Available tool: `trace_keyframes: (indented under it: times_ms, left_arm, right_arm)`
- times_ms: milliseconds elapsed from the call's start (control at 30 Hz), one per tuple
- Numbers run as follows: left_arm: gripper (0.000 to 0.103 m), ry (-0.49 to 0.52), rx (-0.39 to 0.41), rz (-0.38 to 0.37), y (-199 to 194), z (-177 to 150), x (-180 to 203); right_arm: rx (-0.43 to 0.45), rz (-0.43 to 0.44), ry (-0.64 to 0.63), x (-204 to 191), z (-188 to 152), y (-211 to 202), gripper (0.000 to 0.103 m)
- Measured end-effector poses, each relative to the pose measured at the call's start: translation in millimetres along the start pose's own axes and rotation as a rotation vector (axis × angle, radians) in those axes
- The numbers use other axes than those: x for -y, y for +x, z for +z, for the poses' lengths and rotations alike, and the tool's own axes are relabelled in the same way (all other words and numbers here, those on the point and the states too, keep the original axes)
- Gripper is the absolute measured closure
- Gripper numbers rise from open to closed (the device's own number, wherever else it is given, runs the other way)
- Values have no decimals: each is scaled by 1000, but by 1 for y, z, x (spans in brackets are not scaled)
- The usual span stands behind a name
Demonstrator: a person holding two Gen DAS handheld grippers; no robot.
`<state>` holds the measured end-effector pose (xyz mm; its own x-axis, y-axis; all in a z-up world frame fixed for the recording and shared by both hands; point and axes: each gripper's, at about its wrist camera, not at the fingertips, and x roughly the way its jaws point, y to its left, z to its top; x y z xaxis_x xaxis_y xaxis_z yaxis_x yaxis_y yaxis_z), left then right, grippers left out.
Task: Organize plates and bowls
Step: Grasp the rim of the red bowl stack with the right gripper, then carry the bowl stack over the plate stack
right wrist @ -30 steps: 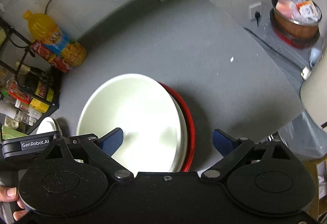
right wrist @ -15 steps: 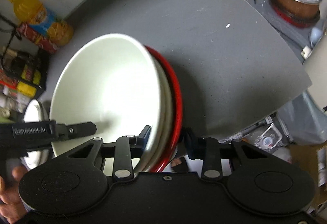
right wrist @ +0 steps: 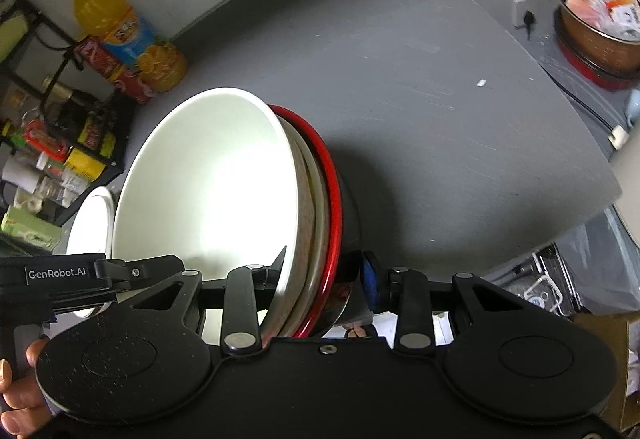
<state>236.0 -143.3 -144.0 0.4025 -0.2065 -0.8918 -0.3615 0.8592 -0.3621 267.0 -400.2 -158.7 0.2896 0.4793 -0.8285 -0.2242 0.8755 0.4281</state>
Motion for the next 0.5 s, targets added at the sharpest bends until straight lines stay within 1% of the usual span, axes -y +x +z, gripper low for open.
trace_keyframes:
  times_ms: [67,200,400,500]
  left_arm:
    - [79,-27,7,2,-4,0,-6]
    - [79,-42,37,11,-16,-1,-11]
    - [79,-85,77,-2,-32,3,-28]
    - [79,-102,94,-12,-44,4,-42]
  right_arm:
    - [0,9,-9,-5,1,0,69]
    - [4,32,-29,-14,2,-2,69]
    - [14,51,-73,-37,8,-4,69]
    - [25,56,-87,-51,12,-3,69]
